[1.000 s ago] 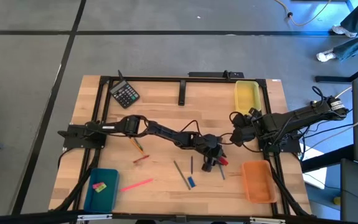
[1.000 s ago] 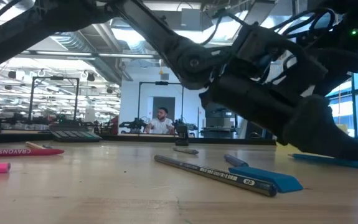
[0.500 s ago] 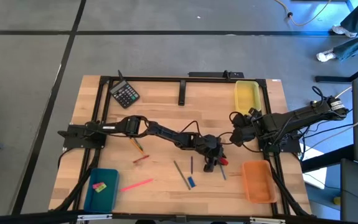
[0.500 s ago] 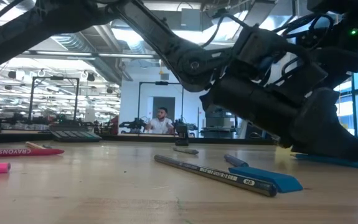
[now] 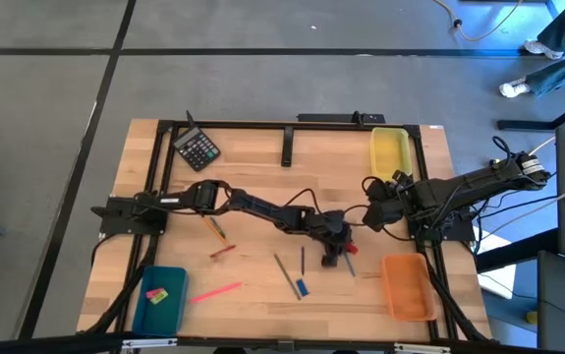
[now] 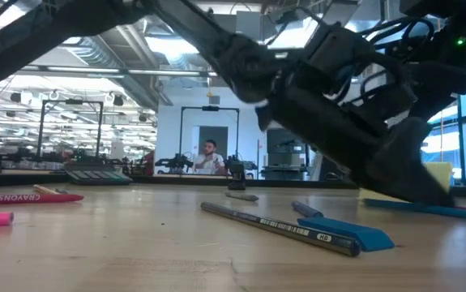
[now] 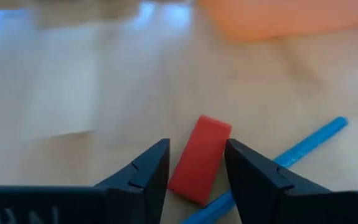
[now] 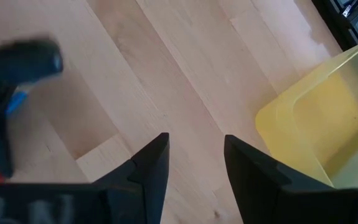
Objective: Sort crayons/erasers/pens/pencils in bins
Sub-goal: Put the red eraser into the blue bin
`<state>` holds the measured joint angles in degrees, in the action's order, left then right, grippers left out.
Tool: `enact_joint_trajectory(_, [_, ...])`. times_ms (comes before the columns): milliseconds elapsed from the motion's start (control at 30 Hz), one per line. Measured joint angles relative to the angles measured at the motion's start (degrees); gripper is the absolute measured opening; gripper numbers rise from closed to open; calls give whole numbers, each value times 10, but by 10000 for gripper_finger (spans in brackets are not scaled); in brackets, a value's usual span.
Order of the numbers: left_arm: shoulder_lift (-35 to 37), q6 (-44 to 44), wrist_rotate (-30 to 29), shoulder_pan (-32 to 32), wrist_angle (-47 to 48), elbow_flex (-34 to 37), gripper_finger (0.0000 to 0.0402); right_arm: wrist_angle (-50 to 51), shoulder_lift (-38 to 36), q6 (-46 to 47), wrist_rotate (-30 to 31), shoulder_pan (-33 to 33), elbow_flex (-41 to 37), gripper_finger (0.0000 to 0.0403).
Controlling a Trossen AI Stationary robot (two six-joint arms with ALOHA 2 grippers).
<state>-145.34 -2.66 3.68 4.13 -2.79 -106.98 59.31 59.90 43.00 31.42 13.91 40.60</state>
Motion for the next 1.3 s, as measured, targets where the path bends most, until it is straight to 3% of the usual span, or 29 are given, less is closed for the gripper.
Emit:
enact_joint_trajectory(300, [18,-22,-38,-1,49,1,135,-3,0,2,0,0,0,157])
enact_joint_trajectory(667, [18,-45,-26,-5,49,1,145,-3,0,16,0,0,0,157])
enact_joint_trajectory(867, [2,-8,-20,-10,7,0,151,-4,0,18,-1,0,0,157])
enact_joint_trajectory(1300, [2,-20,-32,1,5,0,128,-11,0,20,0,0,0,157])
